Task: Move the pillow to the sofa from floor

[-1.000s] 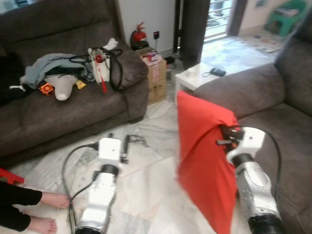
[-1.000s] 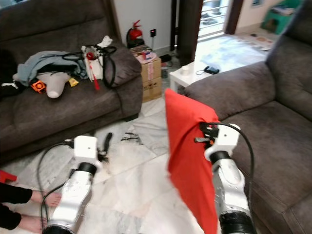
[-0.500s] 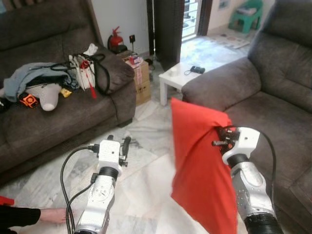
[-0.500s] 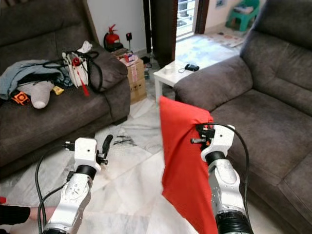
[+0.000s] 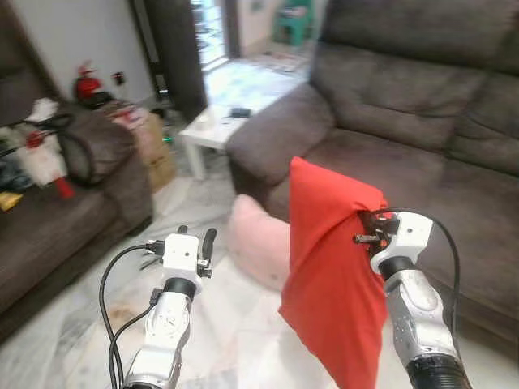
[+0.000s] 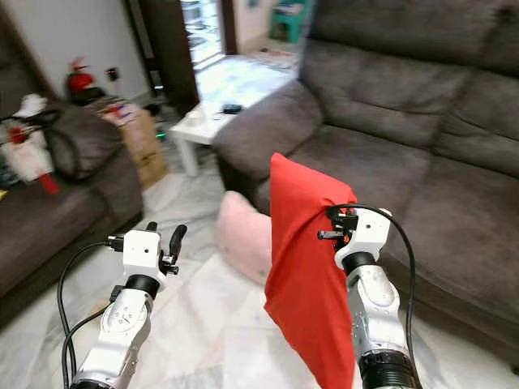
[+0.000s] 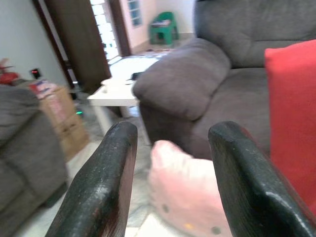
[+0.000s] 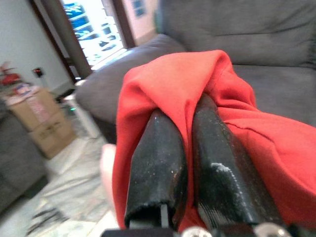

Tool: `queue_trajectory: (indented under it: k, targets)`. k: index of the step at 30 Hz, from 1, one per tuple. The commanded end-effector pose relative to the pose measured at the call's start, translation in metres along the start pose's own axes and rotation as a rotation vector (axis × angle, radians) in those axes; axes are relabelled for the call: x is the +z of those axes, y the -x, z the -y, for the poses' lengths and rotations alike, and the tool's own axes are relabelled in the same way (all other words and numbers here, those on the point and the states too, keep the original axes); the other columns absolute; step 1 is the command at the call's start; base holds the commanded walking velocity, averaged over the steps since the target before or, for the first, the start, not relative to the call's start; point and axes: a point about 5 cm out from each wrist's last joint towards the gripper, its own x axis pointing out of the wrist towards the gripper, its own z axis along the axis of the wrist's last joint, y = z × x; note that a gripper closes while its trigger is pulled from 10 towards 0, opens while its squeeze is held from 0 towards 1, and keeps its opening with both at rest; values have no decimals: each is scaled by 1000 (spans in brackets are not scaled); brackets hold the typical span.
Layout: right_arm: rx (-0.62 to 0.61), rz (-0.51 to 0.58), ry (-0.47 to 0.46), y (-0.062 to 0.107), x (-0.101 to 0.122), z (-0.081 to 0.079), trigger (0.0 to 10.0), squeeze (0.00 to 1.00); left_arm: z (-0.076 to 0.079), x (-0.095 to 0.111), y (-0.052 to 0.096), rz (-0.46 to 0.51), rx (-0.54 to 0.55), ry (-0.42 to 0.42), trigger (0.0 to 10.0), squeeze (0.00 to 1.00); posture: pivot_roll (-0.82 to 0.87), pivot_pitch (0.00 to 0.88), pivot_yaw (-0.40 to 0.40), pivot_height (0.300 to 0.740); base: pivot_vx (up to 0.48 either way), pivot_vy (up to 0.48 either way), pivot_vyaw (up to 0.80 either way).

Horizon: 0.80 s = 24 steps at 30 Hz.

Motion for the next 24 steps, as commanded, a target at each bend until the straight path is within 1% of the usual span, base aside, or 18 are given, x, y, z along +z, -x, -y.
queue_trajectory:
  k: [1,3,5,10,16,20,24]
  targets:
    - [39,138,34,-9,31,-8,10000,0,-4,2,0,2,14,-12,10000,0,-114,37,39,740,0,435,-800]
    - [38,136,32,-9,30,-8,10000,0,-4,3,0,9,6,-29,10000,0,-114,36,39,740,0,0,-800]
    - [39,135,31,-10,30,-9,10000,0,-4,2,0,0,11,-13,10000,0,-114,37,40,740,0,0,-800]
    - [40,135,33,-10,31,-9,10000,0,-4,2,0,2,11,-11,10000,0,-112,39,39,740,0,414,-800]
    - [38,132,36,-10,30,-9,10000,0,-4,2,1,-3,11,-12,10000,0,-112,40,40,740,0,0,-800]
    - [32,130,37,-10,30,-8,10000,0,-4,2,1,-2,12,-13,10000,0,-112,40,40,740,0,378,-800]
    - [28,128,40,-10,30,-7,10000,0,-4,3,2,1,9,-18,10000,0,-112,40,41,740,0,0,-800]
